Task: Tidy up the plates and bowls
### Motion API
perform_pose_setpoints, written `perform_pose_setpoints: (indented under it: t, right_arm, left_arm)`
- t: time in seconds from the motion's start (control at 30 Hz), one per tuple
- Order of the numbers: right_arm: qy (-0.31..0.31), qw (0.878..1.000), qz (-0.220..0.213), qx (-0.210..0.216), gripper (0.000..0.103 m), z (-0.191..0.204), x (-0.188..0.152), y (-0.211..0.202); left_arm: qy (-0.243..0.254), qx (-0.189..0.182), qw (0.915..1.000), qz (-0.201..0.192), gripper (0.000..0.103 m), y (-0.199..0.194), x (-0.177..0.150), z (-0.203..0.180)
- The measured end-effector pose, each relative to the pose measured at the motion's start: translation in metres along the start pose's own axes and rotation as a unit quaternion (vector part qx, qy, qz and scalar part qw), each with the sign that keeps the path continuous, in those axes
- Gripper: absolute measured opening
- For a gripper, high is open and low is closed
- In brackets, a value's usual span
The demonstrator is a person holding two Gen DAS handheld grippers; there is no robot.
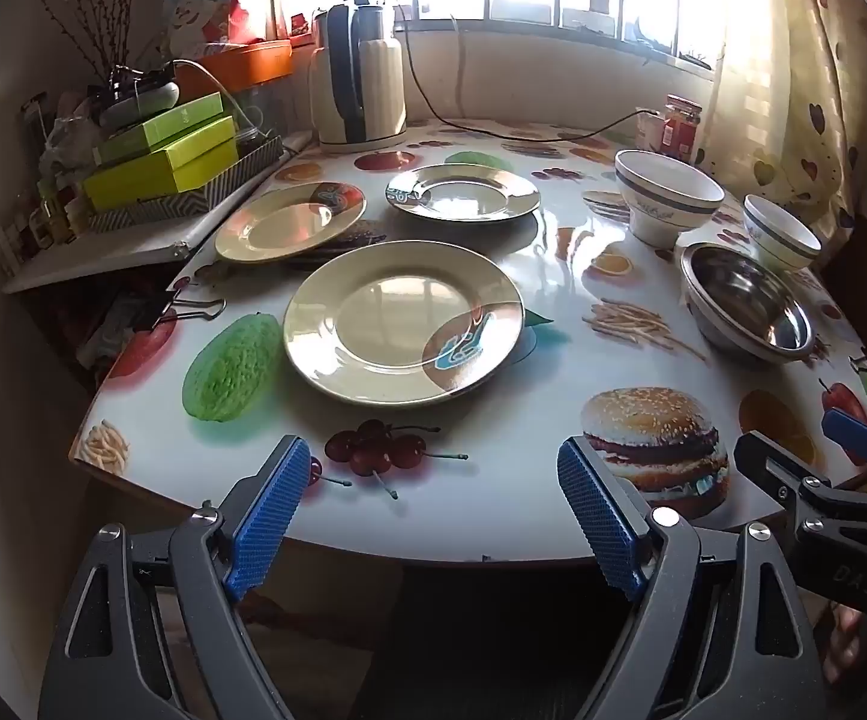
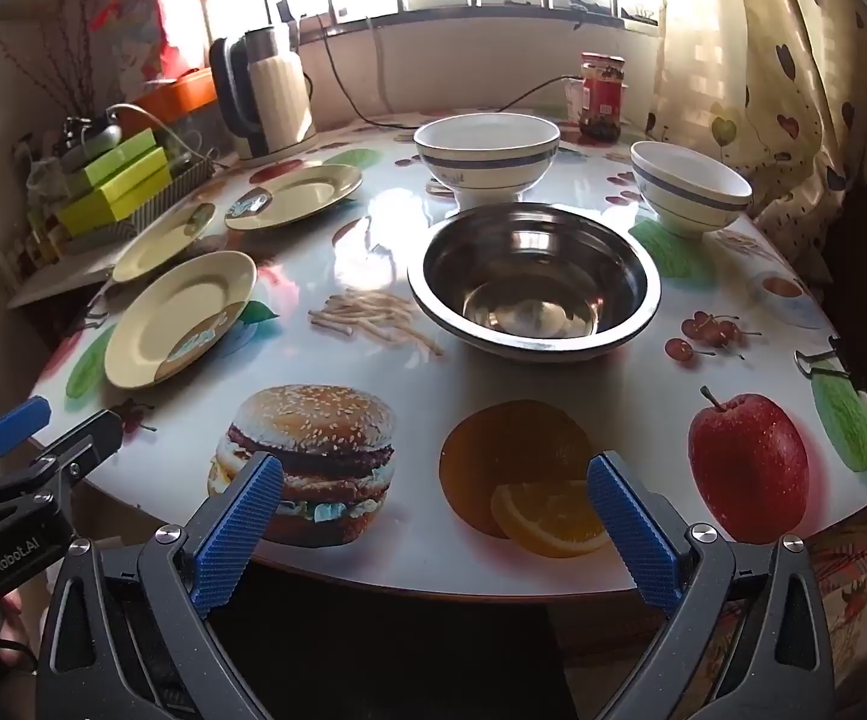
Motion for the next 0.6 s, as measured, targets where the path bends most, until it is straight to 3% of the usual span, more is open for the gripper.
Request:
perform_pose_setpoints:
  t: [0.6]
  right_arm:
    - [-0.011, 1.000, -0.004, -0.011, 0.103, 0.0000, 0.0037, 0.0007]
  left_arm:
    - [0.000, 0.005, 0.9999, 0.009, 0.085, 0.0025, 0.0002, -0.0014]
Point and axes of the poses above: each gripper's, at about its wrist camera, not at the fingertips, and y roughly the way its jaws point, z to its left, x to its top, the point moved 10 cm from there along y, roughly the way its jaws point, and after that the axes turned 7 degrees about x, right-handed, at the moved point
